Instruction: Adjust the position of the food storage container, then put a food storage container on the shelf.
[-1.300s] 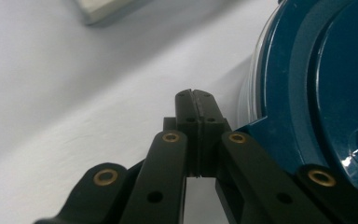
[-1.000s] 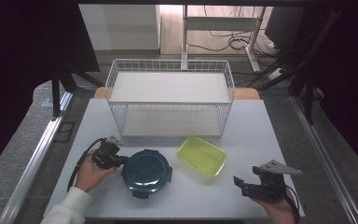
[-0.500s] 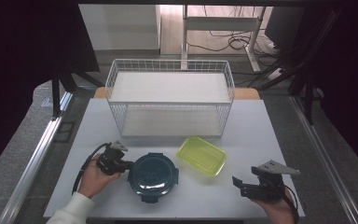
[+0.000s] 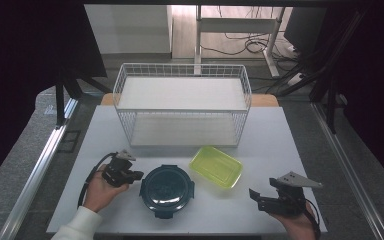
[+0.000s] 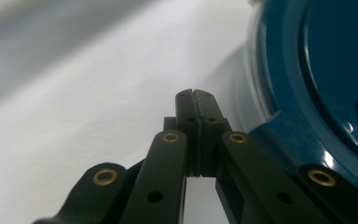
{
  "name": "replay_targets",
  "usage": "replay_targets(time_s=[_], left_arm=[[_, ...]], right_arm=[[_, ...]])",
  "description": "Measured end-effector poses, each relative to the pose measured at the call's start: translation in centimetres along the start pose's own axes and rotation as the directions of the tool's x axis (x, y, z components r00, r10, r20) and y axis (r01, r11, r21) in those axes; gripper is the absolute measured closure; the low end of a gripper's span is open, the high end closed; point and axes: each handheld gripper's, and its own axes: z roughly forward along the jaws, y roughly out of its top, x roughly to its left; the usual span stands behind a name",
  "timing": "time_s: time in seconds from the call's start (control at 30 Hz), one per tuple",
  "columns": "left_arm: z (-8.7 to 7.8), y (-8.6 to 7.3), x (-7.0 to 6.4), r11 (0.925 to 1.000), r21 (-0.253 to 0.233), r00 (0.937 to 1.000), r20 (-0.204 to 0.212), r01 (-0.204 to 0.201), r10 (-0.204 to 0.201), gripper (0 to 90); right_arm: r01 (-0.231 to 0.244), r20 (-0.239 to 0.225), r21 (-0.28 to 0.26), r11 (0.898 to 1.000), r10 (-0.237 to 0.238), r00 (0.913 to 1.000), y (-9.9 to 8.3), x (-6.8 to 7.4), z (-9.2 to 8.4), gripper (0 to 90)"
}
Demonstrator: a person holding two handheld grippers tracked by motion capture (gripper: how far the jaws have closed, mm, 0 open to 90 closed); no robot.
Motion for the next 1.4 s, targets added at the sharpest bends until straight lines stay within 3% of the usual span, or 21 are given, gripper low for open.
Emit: replay_targets(time_s=[0.17,0.27,0.33,0.37,0.4,0.5,0.53,0.57,0.83,1.0,1.23,1.27,1.4], left_arm=[[-3.5,-0.4,-0.1,0.9915,-0.117,0.9969,-0.048,0.056,-0.062,89.8],[-4.6,-1.1,-0.9,0.9858,-0.153,0.9963,-0.042,0.068,-0.075,85.0],[-5.1,-1.7,-1.4,0.9841,-0.159,0.9937,-0.066,0.079,-0.090,64.8],[-5.3,-2.0,-1.7,0.9835,-0.163,0.9920,-0.085,0.078,-0.093,64.8],[-5.6,-2.2,-2.0,0.9824,-0.168,0.9917,-0.084,0.082,-0.097,55.2],[-6.4,-3.1,-2.9,0.9816,-0.184,0.9940,-0.085,0.053,-0.069,30.0],[-6.5,-3.4,-3.3,0.9796,-0.194,0.9941,-0.084,0.051,-0.068,30.0],[-6.5,-3.7,-3.5,0.9817,-0.187,0.9954,-0.079,0.038,-0.053,24.3],[-6.2,-4.7,-3.6,0.9772,-0.203,0.9938,-0.079,0.061,-0.079,20.3],[-6.2,-4.8,-3.6,0.9627,-0.249,0.9923,-0.036,0.106,-0.119,20.0],[-6.1,-4.7,-4.3,0.9638,-0.248,0.9934,-0.034,0.097,-0.109,20.3],[-6.2,-4.7,-4.4,0.9629,-0.250,0.9932,-0.030,0.102,-0.113,20.4],[-6.2,-4.7,-4.5,0.9606,-0.253,0.9920,-0.019,0.116,-0.125,19.9]], right_arm=[[0.008,-0.002,-0.016,1.000,-0.008,1.0000,0.2,0.1,-0.2,16.4],[0.006,-0.013,-0.024,1.000,-0.006,0.9999,0.4,0.2,-0.2,16.6],[0.012,-0.035,-0.024,1.000,-0.012,0.9993,0.5,0.4,-0.1,17.5],[0.015,-0.044,-0.025,1.000,-0.016,0.9989,0.5,0.6,-0.1,17.5],[0.015,-0.055,-0.021,1.000,-0.016,0.9983,0.6,0.7,0.0,17.5],[0.020,-0.102,-0.026,0.999,-0.023,0.9945,1.0,1.3,0.3,17.5],[0.020,-0.102,-0.026,0.999,-0.023,0.9945,1.0,1.3,0.3,17.5],[0.027,-0.120,-0.025,0.999,-0.029,0.9924,1.2,1.8,0.5,17.3],[0.033,-0.144,-0.010,0.999,-0.034,0.9889,1.3,2.4,1.4,17.0],[0.019,-0.162,0.005,1.000,-0.018,0.9866,1.3,2.5,2.2,17.1],[0.026,-0.172,0.004,1.000,-0.024,0.9848,1.4,3.1,2.2,17.0],[0.002,-0.204,-0.001,1.000,-0.002,0.9790,1.7,3.5,2.0,17.0],[-0.021,-0.228,-0.001,1.000,0.020,0.9735,2.3,4.6,1.9,16.9]])
